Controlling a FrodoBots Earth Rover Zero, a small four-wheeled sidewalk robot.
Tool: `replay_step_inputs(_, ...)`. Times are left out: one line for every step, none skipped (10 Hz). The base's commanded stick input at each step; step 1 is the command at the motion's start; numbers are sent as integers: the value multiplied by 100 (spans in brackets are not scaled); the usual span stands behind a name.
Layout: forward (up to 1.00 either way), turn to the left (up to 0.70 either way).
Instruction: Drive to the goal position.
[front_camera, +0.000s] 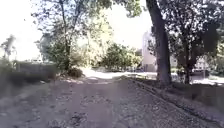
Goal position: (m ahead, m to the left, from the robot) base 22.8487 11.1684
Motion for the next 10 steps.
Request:
replay_step_inputs(85, 0)
replay_step_inputs(85, 0)
replay_step_inputs(85, 0)
replay_step_inputs(85, 0)
replay_step_inputs(85, 0)
replay_step_inputs(85, 0)
replay_step_inputs(85, 0)
replay_step_inputs(85, 0)
replay_step_inputs(85, 0)
replay_step_inputs(85, 0)
